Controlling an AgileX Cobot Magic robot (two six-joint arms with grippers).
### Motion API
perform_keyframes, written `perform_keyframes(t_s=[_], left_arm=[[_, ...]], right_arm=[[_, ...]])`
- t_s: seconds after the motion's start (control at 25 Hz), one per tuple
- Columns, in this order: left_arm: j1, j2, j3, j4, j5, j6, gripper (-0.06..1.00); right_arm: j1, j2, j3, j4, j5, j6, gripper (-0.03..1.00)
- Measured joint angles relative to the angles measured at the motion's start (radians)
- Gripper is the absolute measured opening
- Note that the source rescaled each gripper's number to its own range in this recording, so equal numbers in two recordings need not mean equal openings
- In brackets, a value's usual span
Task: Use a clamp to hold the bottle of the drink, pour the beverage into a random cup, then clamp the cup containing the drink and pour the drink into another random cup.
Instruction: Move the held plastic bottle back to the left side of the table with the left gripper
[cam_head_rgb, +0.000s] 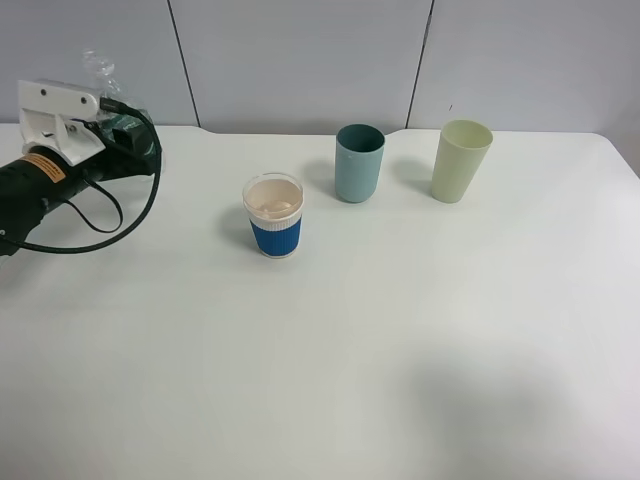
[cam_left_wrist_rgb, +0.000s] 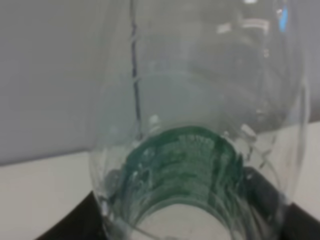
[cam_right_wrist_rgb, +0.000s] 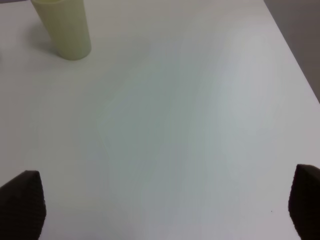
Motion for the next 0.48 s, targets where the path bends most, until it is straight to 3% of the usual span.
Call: perform_keyframes(t_s=[0.48], left_arm=[[0.0,0.178,-0.109,0.046,-0.022,-0.005,0.04]], right_arm=[[0.0,0.0,0.0,0.0,0.0,0.0,0.93]])
